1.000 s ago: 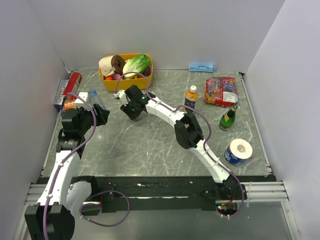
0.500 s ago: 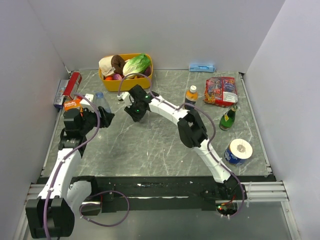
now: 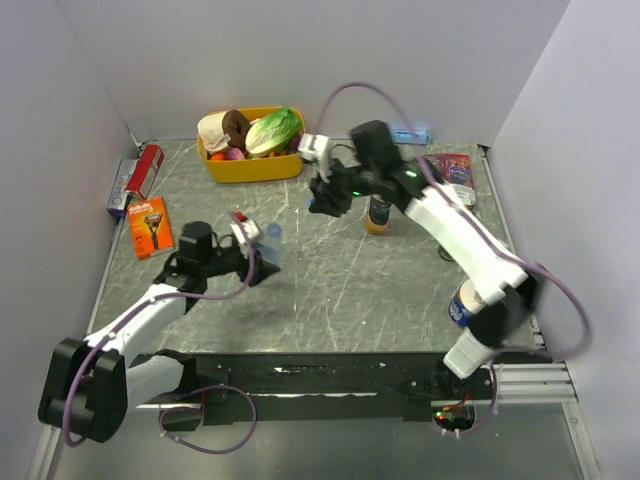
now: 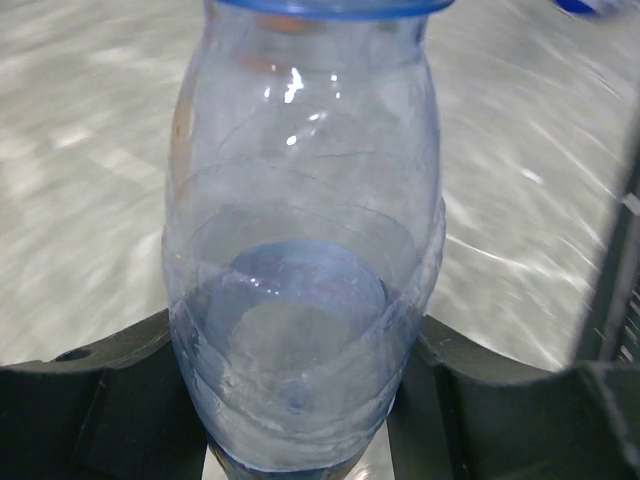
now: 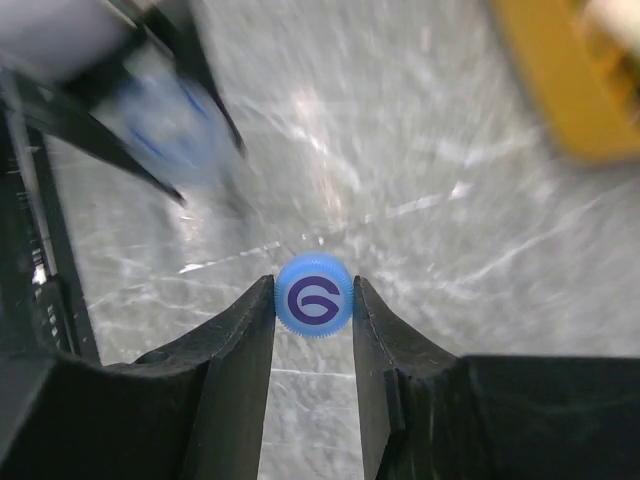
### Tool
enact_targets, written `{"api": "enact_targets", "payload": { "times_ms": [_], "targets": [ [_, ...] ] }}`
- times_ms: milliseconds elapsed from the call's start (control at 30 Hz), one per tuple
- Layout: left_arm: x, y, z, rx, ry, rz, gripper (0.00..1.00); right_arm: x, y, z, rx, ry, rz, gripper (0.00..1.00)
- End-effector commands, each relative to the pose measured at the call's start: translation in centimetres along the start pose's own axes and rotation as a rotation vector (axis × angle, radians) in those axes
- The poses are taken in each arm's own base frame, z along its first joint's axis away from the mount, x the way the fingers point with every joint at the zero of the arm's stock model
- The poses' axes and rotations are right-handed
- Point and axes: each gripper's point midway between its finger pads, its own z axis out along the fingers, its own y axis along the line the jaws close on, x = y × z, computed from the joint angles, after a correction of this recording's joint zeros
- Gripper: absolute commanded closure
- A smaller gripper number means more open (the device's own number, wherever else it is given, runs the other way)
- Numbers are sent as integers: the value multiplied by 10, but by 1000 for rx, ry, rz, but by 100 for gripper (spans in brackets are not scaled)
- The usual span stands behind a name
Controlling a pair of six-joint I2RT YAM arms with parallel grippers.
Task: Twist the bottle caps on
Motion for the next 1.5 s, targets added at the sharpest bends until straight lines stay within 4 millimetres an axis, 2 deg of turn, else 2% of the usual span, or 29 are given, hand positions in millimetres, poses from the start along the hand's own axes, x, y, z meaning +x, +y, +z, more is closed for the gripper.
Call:
{"api": "enact_targets", "payload": {
  "times_ms": [0, 67, 100, 267, 333, 500, 667, 1000, 1267, 1467],
  "targets": [
    [-19, -43, 21, 201, -88, 217, 99, -23, 54, -52, -120, -140, -210, 78],
    [-22, -59, 29, 252, -111, 262, 99, -18, 64, -59, -122, -142, -271, 77],
    [-23, -63, 31, 262, -117, 286, 99, -22, 71, -66, -114, -153, -303, 77],
    [-29, -83, 44, 324, -153, 372, 99, -19, 96, -73, -167, -134, -386, 75],
    [-33, -86, 46, 333, -165, 391, 99, -18, 105, -73, -181, -127, -421, 75],
    [-38, -93, 47, 347, -178, 387, 99, -2, 121, -68, -253, -86, -434, 73],
    [-42, -98, 46, 351, -197, 388, 99, 1, 134, -63, -298, -73, -457, 72],
    [-48, -103, 41, 353, -219, 415, 99, 6, 129, -35, -264, -19, -485, 72],
    [-48, -109, 31, 358, -233, 413, 99, 4, 120, -26, -211, 5, -502, 72],
    [-50, -109, 27, 345, -248, 429, 99, 8, 131, -25, -261, 19, -515, 71]
  ]
}}
